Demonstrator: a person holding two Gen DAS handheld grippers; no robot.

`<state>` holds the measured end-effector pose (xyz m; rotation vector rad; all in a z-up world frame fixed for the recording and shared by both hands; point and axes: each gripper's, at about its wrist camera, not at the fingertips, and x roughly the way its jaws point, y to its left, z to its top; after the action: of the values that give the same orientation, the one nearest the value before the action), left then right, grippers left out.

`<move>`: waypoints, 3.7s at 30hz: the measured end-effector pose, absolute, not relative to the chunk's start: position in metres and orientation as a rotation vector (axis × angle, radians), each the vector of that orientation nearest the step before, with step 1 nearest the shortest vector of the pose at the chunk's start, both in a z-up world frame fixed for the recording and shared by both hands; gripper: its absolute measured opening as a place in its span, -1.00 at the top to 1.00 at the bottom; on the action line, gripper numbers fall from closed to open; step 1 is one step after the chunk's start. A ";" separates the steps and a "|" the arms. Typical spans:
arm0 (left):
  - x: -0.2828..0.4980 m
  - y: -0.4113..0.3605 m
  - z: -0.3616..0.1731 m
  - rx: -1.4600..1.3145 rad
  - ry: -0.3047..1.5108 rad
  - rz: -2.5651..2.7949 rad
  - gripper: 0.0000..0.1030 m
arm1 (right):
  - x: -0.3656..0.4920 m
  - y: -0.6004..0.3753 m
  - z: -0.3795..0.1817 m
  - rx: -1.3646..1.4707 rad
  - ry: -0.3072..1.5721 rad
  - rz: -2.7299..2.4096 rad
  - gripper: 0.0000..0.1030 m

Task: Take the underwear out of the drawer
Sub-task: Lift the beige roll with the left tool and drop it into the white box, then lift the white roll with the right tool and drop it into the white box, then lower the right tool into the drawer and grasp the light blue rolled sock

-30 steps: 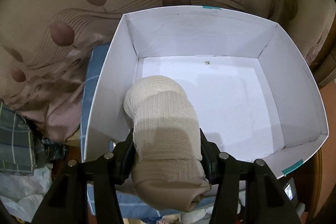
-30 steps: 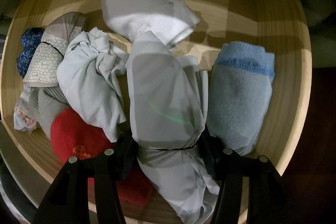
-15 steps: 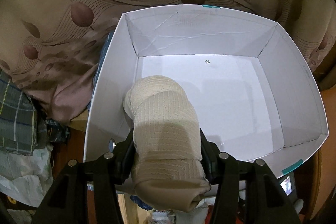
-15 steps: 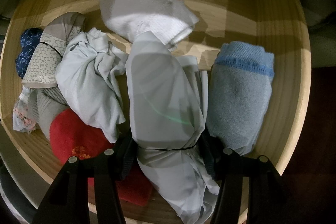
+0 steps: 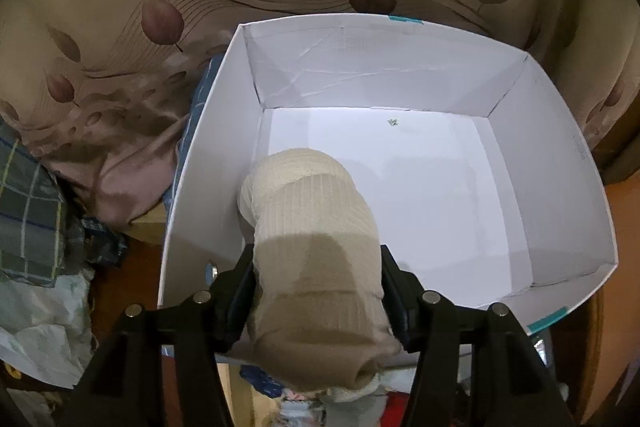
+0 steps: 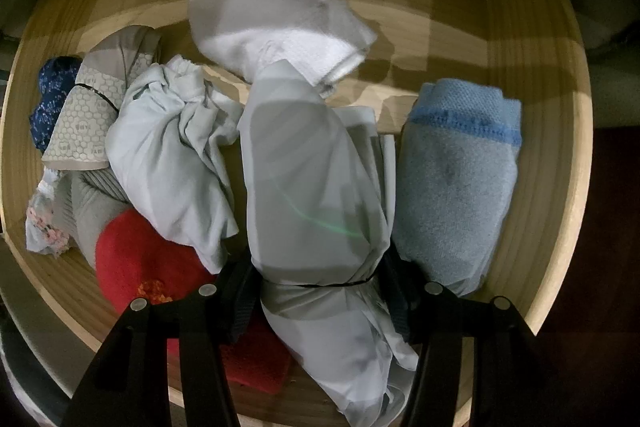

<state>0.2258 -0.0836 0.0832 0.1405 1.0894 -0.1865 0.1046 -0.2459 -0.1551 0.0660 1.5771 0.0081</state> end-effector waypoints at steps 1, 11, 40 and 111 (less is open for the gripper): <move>0.225 -0.081 0.086 0.121 1.089 -0.190 -0.12 | 0.105 -0.246 -0.155 0.067 1.577 0.008 -0.03; 0.199 -0.061 0.131 0.051 1.026 -0.272 -0.13 | 0.105 -0.248 -0.150 0.085 1.532 0.008 0.05; 0.074 0.032 0.035 0.037 1.000 -0.003 -0.13 | 0.040 -0.230 0.033 0.148 1.044 0.251 0.10; 0.054 0.036 -0.031 -0.084 1.134 0.051 -0.13 | 0.111 -0.251 0.094 0.054 1.125 0.069 -0.13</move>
<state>0.0535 0.0359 -0.0308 -0.0838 1.1339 0.0506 0.1112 -0.2509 0.0941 0.0540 1.1248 0.0688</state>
